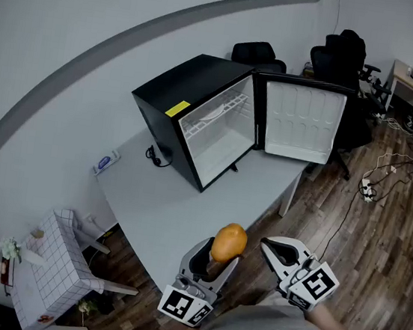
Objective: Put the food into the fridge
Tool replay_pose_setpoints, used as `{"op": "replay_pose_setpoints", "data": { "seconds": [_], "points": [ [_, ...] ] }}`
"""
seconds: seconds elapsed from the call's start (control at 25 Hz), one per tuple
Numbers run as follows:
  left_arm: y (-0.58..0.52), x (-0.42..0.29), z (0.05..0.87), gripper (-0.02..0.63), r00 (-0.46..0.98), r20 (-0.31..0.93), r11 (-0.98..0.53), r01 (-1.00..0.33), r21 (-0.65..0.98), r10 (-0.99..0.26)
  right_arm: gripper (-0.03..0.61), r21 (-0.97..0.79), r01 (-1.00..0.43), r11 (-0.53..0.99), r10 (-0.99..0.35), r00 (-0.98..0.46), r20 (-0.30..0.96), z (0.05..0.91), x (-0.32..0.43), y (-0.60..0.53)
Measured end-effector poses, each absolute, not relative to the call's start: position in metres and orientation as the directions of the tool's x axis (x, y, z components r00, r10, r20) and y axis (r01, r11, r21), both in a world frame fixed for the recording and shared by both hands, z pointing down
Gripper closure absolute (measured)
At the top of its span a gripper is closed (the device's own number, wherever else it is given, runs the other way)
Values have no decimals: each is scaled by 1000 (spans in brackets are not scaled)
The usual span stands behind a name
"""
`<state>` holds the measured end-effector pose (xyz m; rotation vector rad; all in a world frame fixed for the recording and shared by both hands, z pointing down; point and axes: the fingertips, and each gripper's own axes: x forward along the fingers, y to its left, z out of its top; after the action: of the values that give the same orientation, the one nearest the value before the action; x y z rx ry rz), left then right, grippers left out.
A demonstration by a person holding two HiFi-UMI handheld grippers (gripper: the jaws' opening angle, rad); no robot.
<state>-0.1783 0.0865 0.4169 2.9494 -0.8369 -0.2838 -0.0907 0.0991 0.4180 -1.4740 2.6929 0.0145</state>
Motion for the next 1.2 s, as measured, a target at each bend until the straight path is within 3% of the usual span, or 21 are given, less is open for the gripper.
{"op": "replay_pose_setpoints", "data": {
  "seconds": [1.2],
  "points": [
    [89,-182,421,324,830,-158,-844,-517,142,-535,568,-52,-801,596,-803,-595,-38,432,-101,103]
  ]
}}
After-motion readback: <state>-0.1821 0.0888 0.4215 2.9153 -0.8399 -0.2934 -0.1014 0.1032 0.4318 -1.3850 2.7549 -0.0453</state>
